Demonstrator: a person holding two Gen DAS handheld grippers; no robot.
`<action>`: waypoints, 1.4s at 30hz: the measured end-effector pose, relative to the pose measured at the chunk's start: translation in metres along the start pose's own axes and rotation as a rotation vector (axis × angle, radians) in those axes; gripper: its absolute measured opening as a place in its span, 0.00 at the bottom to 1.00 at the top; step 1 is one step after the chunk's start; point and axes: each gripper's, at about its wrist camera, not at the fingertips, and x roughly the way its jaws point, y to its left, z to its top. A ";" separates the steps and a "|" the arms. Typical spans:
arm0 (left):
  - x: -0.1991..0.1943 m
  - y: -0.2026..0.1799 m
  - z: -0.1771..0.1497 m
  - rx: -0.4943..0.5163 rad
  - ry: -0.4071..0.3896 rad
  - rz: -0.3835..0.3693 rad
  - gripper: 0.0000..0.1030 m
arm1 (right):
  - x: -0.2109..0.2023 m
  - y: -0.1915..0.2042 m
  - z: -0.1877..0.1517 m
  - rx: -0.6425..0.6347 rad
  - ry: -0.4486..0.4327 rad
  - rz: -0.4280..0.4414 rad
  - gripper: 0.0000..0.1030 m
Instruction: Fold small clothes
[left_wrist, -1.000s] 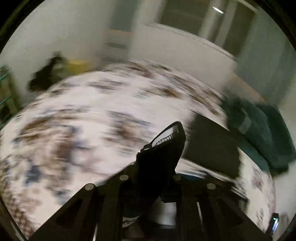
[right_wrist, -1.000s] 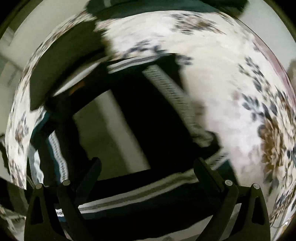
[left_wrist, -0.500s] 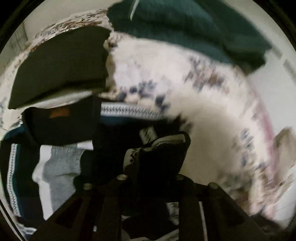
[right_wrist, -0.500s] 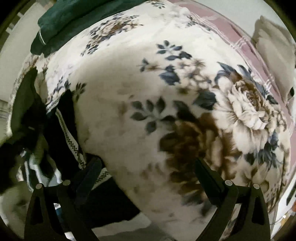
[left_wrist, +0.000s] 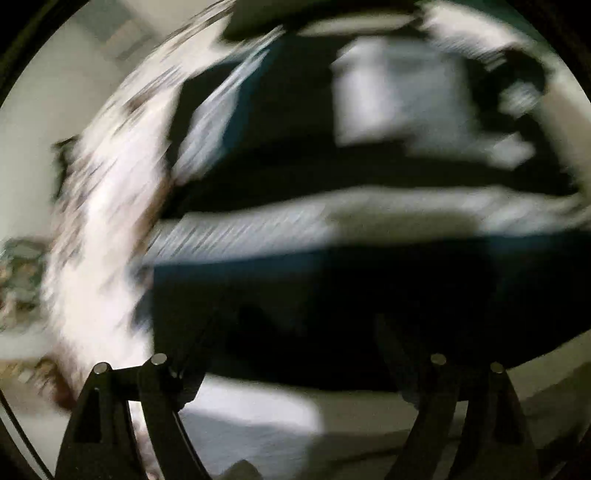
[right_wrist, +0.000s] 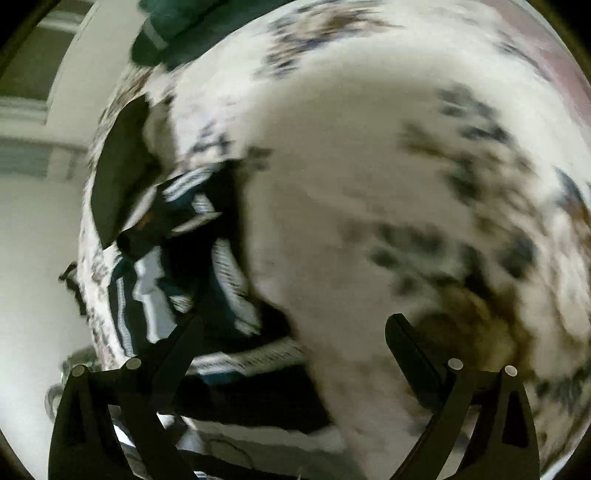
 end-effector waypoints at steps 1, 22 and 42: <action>0.010 0.013 -0.009 -0.041 0.015 -0.023 0.83 | 0.007 0.015 0.008 -0.016 0.003 0.019 0.97; 0.025 0.048 -0.009 -0.232 0.049 -0.181 1.00 | 0.062 0.067 0.008 -0.309 0.121 -0.262 0.77; 0.047 0.145 0.130 -0.401 -0.125 -0.250 1.00 | 0.086 0.080 0.090 -0.085 0.082 -0.067 0.50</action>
